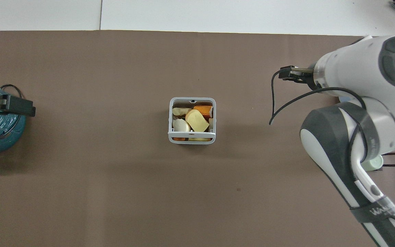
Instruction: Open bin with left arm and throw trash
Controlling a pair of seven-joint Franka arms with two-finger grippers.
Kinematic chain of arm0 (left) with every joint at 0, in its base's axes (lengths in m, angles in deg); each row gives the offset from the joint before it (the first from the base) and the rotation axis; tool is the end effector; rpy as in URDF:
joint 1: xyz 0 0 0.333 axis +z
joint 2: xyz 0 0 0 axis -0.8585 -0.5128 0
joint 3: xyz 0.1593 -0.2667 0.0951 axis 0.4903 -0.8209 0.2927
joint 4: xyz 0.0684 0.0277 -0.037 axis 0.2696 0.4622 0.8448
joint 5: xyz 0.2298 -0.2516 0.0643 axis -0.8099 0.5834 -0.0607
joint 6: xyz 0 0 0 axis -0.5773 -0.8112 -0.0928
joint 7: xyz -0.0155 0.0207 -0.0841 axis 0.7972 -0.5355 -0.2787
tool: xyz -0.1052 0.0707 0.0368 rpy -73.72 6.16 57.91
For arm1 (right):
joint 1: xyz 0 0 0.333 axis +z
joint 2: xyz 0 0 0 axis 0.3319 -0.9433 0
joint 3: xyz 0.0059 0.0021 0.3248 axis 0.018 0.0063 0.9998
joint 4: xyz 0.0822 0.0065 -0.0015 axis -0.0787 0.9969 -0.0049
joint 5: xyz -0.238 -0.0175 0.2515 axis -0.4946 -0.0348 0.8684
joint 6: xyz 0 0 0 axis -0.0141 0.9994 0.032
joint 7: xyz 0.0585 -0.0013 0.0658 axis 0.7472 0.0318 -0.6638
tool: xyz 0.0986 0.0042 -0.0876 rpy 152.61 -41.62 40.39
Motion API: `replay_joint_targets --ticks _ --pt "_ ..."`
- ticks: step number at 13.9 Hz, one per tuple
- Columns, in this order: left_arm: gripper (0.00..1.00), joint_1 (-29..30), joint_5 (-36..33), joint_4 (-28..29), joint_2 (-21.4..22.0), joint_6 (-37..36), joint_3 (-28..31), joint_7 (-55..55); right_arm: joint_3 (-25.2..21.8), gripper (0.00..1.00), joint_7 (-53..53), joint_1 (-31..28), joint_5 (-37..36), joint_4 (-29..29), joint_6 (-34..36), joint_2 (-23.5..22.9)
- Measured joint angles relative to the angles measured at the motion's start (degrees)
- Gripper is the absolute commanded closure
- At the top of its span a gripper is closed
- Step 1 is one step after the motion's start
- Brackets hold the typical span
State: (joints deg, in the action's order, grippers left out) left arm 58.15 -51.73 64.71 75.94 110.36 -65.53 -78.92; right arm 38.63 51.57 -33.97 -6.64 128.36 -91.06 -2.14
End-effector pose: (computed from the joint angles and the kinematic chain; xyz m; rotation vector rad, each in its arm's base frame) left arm 0.4914 -0.0409 0.6251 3.1265 -0.1460 0.0597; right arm 0.5504 0.0653 0.5578 3.0031 -0.2587 0.3001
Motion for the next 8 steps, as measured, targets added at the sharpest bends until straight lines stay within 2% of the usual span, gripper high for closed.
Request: replay_joint_targets --ticks 2,6,8 --pt "0.0 0.0 0.0 0.0 0.0 0.0 0.0 0.0 -3.7 0.0 -1.2 1.2 2.9 -0.1 4.0 2.5" --pt "0.0 0.0 0.0 0.0 0.0 0.0 0.0 0.0 -19.5 0.0 -9.5 9.0 7.6 -0.4 11.2 7.8" --pt "0.0 0.0 0.0 0.0 0.0 0.0 0.1 0.0 -23.8 0.0 -13.8 10.1 8.1 -1.7 15.5 9.9"
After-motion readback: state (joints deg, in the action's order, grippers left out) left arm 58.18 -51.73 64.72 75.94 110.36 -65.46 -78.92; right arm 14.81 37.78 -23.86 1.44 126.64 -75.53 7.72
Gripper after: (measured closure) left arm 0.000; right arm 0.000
